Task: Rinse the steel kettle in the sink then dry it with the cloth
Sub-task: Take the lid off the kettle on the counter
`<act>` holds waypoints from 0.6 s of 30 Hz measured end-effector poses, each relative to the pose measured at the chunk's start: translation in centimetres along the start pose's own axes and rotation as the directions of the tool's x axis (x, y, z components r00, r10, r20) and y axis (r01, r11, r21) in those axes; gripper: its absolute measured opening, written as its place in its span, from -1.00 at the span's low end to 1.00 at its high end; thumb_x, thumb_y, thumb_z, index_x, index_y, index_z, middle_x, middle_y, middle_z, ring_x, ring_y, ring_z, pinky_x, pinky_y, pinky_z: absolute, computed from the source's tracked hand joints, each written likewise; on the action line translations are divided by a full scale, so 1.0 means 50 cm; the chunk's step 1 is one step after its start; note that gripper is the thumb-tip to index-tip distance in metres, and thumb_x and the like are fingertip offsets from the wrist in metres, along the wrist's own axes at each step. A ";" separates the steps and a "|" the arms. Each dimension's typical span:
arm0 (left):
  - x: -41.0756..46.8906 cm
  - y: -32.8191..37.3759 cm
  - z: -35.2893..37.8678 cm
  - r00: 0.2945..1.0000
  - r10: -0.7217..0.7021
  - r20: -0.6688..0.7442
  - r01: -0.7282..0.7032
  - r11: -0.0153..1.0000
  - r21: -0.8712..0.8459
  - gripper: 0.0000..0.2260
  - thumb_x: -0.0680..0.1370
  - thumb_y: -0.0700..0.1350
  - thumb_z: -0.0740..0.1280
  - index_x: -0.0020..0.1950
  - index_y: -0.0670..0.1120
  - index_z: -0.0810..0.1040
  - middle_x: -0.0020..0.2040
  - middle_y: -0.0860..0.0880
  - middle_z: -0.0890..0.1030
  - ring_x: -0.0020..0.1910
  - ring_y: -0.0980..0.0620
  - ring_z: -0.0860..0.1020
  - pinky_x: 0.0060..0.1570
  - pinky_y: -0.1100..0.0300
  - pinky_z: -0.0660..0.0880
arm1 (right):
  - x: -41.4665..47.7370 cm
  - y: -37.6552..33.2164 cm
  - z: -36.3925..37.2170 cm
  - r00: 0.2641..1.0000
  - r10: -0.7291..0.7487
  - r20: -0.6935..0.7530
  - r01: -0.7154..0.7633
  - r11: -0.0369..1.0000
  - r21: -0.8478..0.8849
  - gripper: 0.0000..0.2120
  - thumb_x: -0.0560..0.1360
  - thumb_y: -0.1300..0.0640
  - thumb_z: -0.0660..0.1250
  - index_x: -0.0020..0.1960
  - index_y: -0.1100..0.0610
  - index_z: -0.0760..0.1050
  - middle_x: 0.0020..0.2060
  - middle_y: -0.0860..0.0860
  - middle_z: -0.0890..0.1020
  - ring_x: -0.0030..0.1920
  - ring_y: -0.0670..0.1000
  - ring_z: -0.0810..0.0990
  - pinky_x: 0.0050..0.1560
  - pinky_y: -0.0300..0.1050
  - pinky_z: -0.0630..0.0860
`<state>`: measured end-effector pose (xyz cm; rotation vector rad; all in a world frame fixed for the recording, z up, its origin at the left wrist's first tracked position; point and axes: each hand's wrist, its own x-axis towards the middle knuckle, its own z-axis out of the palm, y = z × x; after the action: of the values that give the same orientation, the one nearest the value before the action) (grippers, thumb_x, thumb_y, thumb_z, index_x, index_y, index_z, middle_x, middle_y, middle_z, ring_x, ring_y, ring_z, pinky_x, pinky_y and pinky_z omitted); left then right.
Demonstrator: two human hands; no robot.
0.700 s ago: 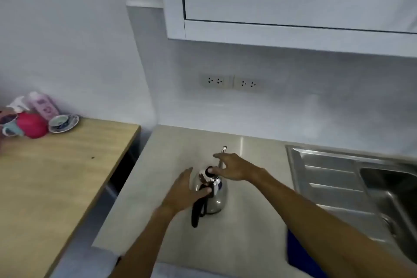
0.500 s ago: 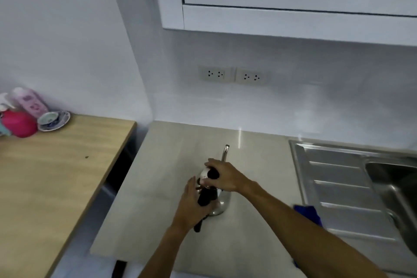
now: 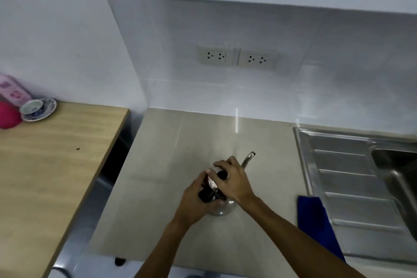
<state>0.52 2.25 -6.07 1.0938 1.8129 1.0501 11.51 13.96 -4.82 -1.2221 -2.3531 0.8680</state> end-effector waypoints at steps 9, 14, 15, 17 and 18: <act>0.002 -0.007 -0.001 0.998 0.057 0.011 -0.057 0.998 0.009 -0.21 0.36 -0.04 0.59 0.45 0.30 0.24 0.32 0.31 0.50 0.29 0.36 0.47 0.26 0.40 0.41 | -0.002 0.000 0.016 0.993 -0.060 -0.104 0.068 0.995 0.078 -0.74 0.56 -0.18 0.25 0.02 -0.05 0.62 -0.02 -0.17 0.67 -0.03 -0.17 0.62 -0.05 -0.12 0.58; 0.004 -0.019 -0.001 0.999 0.040 0.012 -0.040 0.999 0.008 -0.18 0.31 -0.01 0.60 0.48 0.27 0.28 0.26 0.33 0.55 0.26 0.30 0.52 0.26 0.23 0.51 | -0.001 -0.003 0.018 0.994 -0.052 -0.092 0.060 0.995 0.085 -0.77 0.55 -0.11 0.28 0.00 -0.01 0.64 -0.05 -0.15 0.68 -0.06 -0.18 0.62 -0.05 -0.20 0.56; 0.004 -0.020 -0.001 0.999 0.036 0.008 -0.036 0.999 0.007 -0.17 0.31 -0.02 0.60 0.47 0.29 0.28 0.25 0.35 0.56 0.24 0.30 0.52 0.25 0.23 0.52 | -0.001 -0.005 0.016 0.996 -0.032 -0.078 0.040 0.994 0.101 -0.76 0.55 -0.12 0.28 0.00 -0.01 0.65 -0.06 -0.15 0.69 -0.07 -0.18 0.62 -0.05 -0.23 0.55; 0.001 -0.014 -0.001 0.999 0.046 -0.004 -0.046 0.999 0.006 -0.20 0.31 -0.03 0.60 0.41 0.38 0.28 0.21 0.35 0.57 0.22 0.31 0.54 0.21 0.26 0.52 | 0.008 -0.009 -0.001 0.995 0.102 0.003 -0.100 0.968 0.230 -0.73 0.53 -0.14 0.29 -0.03 -0.01 0.68 -0.10 -0.13 0.71 -0.08 -0.18 0.64 -0.04 -0.28 0.54; 0.000 -0.010 -0.001 0.998 0.057 -0.009 -0.057 0.998 0.005 -0.23 0.32 -0.02 0.60 0.35 0.44 0.29 0.20 0.34 0.58 0.20 0.31 0.54 0.19 0.29 0.52 | 0.015 -0.011 -0.012 0.981 0.178 0.078 -0.194 0.926 0.325 -0.69 0.52 -0.16 0.29 -0.05 0.02 0.69 -0.14 -0.09 0.73 -0.09 -0.15 0.66 -0.02 -0.27 0.54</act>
<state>0.32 2.06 -6.51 1.1513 1.8017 1.0865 11.07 14.55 -3.99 -1.3036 -2.0356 1.3072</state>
